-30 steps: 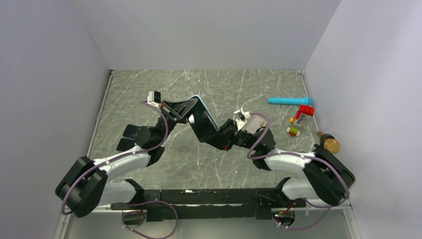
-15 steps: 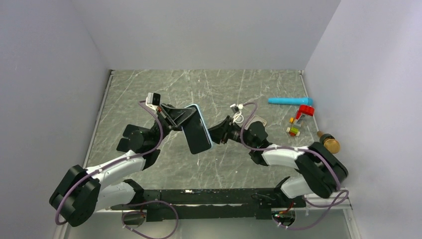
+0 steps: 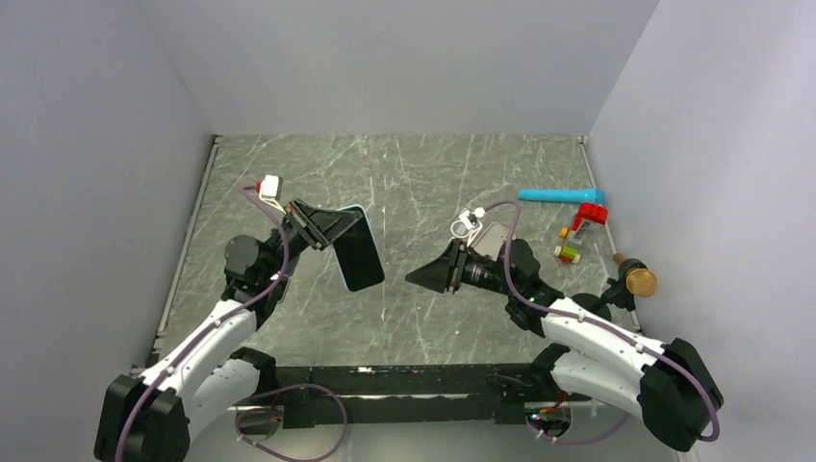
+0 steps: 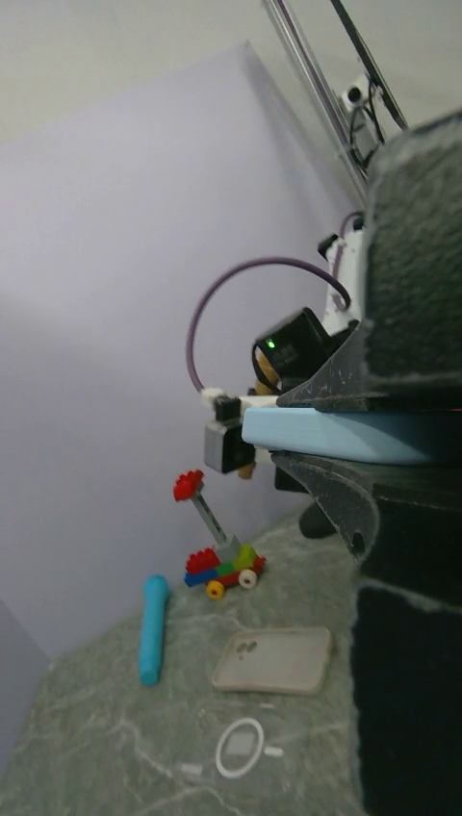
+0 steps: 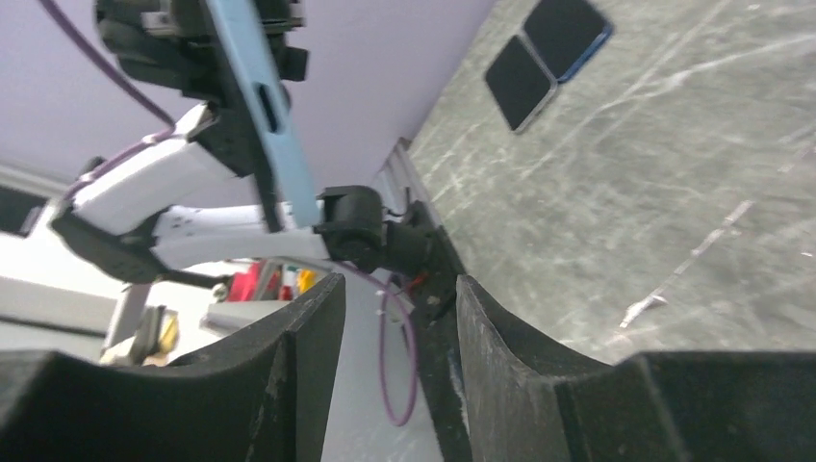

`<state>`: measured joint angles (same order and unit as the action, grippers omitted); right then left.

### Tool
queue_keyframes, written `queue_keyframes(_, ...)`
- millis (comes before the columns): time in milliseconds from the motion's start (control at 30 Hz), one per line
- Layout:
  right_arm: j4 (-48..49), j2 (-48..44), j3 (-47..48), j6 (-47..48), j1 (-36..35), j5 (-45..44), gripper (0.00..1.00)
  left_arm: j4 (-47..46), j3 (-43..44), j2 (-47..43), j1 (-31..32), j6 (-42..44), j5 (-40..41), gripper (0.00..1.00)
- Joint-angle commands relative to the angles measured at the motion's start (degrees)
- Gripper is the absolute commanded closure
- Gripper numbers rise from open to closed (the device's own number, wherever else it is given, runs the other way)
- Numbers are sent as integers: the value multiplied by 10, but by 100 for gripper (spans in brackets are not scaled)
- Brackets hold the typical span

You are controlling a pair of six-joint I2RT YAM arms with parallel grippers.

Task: Take the phone out of the phone case
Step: Remove the phone case from the phone.

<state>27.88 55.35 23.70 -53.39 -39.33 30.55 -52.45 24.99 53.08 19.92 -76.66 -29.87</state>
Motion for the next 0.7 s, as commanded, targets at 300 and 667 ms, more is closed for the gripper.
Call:
queue_keyframes(300,172,66,52,-50,-94,38,51,103,23,-63,-5,69,-65,100)
queue_keyframes(667,139,86,56,-17,-116,6,48,-23,16,-14,-4,-36,-109,100)
